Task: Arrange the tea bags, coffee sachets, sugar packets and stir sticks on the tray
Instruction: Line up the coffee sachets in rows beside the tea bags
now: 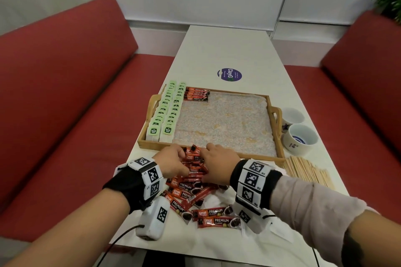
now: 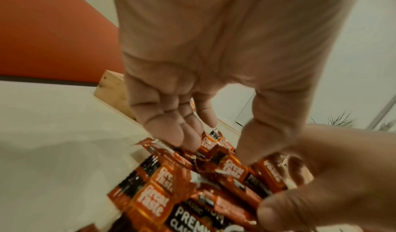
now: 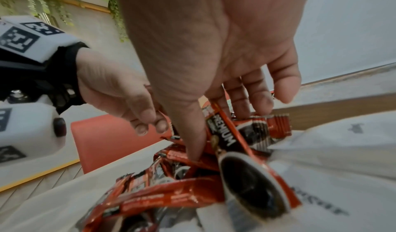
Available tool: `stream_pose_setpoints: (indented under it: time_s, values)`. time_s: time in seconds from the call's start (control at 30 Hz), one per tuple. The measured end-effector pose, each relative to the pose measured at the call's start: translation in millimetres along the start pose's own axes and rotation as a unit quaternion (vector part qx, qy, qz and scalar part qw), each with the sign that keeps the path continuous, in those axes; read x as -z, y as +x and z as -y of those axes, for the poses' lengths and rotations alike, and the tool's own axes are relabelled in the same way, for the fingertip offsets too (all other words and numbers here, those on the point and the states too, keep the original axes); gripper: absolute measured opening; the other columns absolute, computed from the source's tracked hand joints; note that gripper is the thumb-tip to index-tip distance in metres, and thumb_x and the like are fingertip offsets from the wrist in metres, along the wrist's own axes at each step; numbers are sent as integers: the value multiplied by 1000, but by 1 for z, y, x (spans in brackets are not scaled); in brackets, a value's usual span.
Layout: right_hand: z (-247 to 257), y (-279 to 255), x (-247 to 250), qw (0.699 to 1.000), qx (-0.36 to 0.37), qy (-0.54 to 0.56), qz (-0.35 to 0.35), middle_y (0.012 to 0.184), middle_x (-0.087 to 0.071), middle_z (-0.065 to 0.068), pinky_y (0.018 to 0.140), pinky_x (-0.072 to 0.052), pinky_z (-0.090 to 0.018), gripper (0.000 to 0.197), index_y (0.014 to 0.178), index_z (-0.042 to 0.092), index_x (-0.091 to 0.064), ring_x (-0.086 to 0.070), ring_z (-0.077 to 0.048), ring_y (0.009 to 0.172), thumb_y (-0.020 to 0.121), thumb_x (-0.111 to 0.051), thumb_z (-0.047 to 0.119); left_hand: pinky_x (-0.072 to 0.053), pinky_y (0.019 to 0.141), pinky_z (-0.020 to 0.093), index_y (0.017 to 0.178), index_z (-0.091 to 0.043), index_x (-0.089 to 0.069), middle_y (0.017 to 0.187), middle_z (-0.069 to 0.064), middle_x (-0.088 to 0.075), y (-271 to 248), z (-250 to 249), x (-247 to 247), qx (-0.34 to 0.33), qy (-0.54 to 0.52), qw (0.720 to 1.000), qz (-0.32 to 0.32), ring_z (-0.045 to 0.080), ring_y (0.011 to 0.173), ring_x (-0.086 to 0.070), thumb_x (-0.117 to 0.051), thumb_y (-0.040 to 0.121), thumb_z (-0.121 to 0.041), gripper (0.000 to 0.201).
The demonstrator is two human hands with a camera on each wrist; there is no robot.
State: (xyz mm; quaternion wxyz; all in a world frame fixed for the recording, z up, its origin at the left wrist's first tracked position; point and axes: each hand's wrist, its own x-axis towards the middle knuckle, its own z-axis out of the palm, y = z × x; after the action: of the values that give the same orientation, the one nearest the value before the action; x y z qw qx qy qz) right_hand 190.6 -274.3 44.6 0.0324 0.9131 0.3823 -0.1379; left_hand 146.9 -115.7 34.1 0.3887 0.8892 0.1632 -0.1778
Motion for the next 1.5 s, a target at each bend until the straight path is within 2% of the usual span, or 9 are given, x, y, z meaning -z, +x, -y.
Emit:
stream_pose_setpoints:
  time_s: [0.1, 0.27, 0.53, 0.87, 1.07, 1.2, 1.3, 1.43, 1.5]
  values:
    - [1, 1, -1, 1000, 9, -19, -2, 123, -48, -9, 85, -46, -40, 55, 128, 11, -42, -51, -27, 109, 87, -60, 42, -47, 59, 28, 92, -20, -42, 96, 3, -51, -2, 4, -3, 22, 43, 999, 20, 17, 75, -53, -80, 64, -10, 49]
    - [3, 1, -5, 999, 29, -28, -10, 122, -48, -10, 76, -44, -35, 38, 125, 9, -44, -55, -27, 103, 92, -52, 28, -56, 75, 41, 85, -24, -38, 104, 7, -57, -4, 6, -7, 31, 47, 998, 6, 26, 97, -63, -80, 65, -8, 49]
    - [4, -1, -9, 998, 45, -42, 5, 123, -48, -11, 71, -41, -34, 36, 128, 7, -42, -59, -29, 100, 94, -48, 19, -54, 69, 31, 82, -24, -43, 85, -5, -57, -3, 10, -14, 9, 13, 1000, -16, 14, 77, -58, -78, 69, -7, 41]
    - [1, 4, -8, 999, 36, -27, -1, 114, -57, -9, 72, -42, -33, 26, 118, 11, -46, -60, -28, 98, 92, -50, 12, -53, 69, 34, 79, -21, -45, 82, -4, -57, -4, 17, -14, -7, -35, 999, -28, 16, 74, -58, -79, 66, -2, 41]
    - [-2, 7, 5, 999, 15, 34, -21, 108, -59, -10, 70, -43, -34, 22, 116, 9, -47, -59, -29, 94, 94, -46, 12, -49, 62, 30, 82, -21, -45, 84, -4, -57, -7, 18, -7, -17, -32, 999, -41, 13, 71, -56, -85, 64, -16, 44]
    - [-4, 9, 26, 993, 6, 102, -60, 91, -54, -5, 66, -37, -30, 13, 101, 13, -46, -50, -23, 79, 94, -53, 21, -44, 68, 26, 94, -18, -45, 89, -2, -55, -7, 14, 2, -35, -113, 991, -62, 10, 76, -52, -83, 67, -39, 51]
    - [-4, 13, 43, 979, 1, 175, -103, 83, -51, 1, 58, -32, -25, 18, 95, 15, -46, -49, -19, 74, 90, -60, 25, -47, 76, 25, 118, -14, -43, 102, -4, -51, -9, -3, 13, -51, -229, 970, -65, 11, 96, -54, -69, 78, -45, 57]
    - [4, 19, 62, 953, 15, 273, -132, 79, -55, 5, 56, -34, -22, 15, 91, 19, -47, -51, -13, 68, 89, -61, 26, -49, 86, 36, 131, -21, -41, 128, -3, -54, -7, -24, 24, -73, -379, 922, 17, 16, 120, -52, -70, 65, -63, 84]
    - [9, 22, 68, 942, 22, 307, -133, 85, -60, 3, 58, -37, -20, 13, 96, 17, -53, -55, -14, 75, 87, -61, 20, -48, 93, 45, 130, -26, -46, 130, -2, -57, -3, -32, 25, -79, -426, 900, 43, 18, 122, -52, -71, 68, -62, 76]
